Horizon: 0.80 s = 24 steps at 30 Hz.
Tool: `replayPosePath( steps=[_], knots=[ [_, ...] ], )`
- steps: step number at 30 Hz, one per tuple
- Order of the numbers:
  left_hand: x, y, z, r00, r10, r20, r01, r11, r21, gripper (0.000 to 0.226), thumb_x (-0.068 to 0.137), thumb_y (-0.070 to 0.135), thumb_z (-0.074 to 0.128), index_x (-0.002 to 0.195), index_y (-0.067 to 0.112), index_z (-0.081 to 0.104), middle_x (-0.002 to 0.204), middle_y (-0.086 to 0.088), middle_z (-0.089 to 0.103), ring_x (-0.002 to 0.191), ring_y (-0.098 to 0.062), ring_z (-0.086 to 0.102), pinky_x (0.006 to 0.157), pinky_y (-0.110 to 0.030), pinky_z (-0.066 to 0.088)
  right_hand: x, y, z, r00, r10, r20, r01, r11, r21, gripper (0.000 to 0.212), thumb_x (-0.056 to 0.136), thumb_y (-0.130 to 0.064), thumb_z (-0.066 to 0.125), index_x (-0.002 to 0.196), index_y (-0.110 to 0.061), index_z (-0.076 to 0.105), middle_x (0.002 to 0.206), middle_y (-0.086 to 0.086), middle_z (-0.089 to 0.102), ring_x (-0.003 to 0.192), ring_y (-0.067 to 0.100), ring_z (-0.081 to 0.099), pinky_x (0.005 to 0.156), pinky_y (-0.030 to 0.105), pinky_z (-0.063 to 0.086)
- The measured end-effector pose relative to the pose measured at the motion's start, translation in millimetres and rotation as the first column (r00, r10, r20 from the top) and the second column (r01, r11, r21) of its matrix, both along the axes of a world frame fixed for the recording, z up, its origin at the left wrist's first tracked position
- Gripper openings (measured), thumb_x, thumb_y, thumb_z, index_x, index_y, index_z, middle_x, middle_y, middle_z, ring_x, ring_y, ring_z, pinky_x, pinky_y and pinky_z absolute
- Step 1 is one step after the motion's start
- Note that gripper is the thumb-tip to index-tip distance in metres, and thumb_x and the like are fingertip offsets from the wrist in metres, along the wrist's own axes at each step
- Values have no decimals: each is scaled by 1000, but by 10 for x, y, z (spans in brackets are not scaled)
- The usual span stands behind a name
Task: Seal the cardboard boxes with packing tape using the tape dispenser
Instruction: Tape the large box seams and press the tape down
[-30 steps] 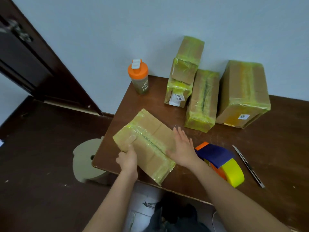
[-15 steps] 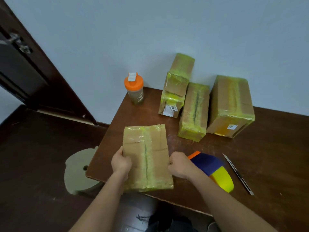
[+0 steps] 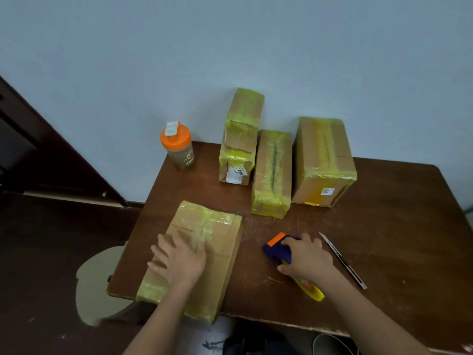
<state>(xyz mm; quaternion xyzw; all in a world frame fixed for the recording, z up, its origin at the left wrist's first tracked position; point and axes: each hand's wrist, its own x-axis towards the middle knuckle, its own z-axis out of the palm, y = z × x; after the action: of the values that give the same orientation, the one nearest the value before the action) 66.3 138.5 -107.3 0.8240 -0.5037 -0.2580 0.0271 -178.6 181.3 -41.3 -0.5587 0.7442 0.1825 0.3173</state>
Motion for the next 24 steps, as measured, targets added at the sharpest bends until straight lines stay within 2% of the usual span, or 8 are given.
replayPosePath(
  steps=[2, 5, 7, 10, 13, 17, 20, 24],
  knots=[
    [141, 46, -14, 992, 117, 57, -119, 992, 37, 83, 92, 65, 32, 154, 18, 6, 160, -15, -10, 145, -42, -11, 112, -61, -7, -1, 1, -51, 1000, -29, -12, 28, 999, -20, 72, 82, -56, 68, 142, -36, 34, 146, 8, 31, 133, 36, 32, 96, 47, 45],
    [262, 72, -33, 977, 190, 101, -205, 962, 180, 80, 92, 64, 28, 154, 23, 1, 160, -19, 1, 143, -47, 3, 113, -62, -3, 39, 14, -109, 996, -1, -95, 2, 1000, 10, 89, 80, -55, 71, 149, -42, 17, 152, 11, 21, 134, 40, 29, 96, 54, 45],
    [276, 43, -27, 976, 188, 110, -209, 953, 220, 79, 91, 64, 30, 153, 23, 4, 157, -19, 15, 140, -45, 17, 114, -61, 8, 50, 12, -125, 989, 26, -143, -25, 1000, 9, 87, 83, -47, 71, 151, -43, 16, 147, 11, 25, 127, 39, 37, 89, 47, 48],
    [293, 29, 12, 978, 187, 87, -203, 951, 233, 74, 91, 62, 36, 151, 23, 13, 152, -17, 27, 136, -41, 27, 108, -57, 23, 12, -3, -131, 984, 73, -159, -77, 997, -20, 72, 87, -37, 64, 148, -40, 27, 139, 10, 33, 116, 35, 48, 76, 34, 45],
    [325, 69, 33, 986, 155, 66, -166, 959, 229, 68, 92, 60, 38, 147, 23, 22, 143, -16, 40, 130, -38, 36, 104, -52, 28, -73, 14, -123, 984, 100, -145, -105, 994, -29, 63, 90, -36, 58, 146, -41, 31, 137, 10, 36, 114, 35, 51, 74, 34, 45],
    [325, 137, 10, 991, 131, 21, -133, 967, 216, 63, 94, 57, 38, 146, 23, 24, 138, -13, 48, 126, -37, 43, 99, -47, 35, -254, 84, -60, 974, 135, -183, -143, 989, -28, 59, 90, -33, 54, 145, -45, 35, 131, 7, 43, 110, 31, 56, 72, 33, 46],
    [233, 185, 3, 989, 141, -42, -130, 970, 203, 58, 97, 51, 36, 144, 20, 24, 136, -14, 49, 124, -38, 45, 97, -47, 39, -393, 142, -5, 983, 62, -172, -78, 993, -93, 62, 91, -36, 54, 146, -48, 29, 134, 5, 42, 113, 31, 54, 76, 34, 47],
    [-9, 203, 43, 976, 132, -173, -100, 979, 179, 51, 101, 38, 38, 142, 10, 28, 135, -16, 51, 121, -38, 50, 87, -40, 42, -506, 143, 133, 998, -25, -60, 11, 974, -227, 63, 89, -34, 51, 144, -55, 27, 117, 0, 42, 99, 27, 56, 72, 33, 46]
  ],
)
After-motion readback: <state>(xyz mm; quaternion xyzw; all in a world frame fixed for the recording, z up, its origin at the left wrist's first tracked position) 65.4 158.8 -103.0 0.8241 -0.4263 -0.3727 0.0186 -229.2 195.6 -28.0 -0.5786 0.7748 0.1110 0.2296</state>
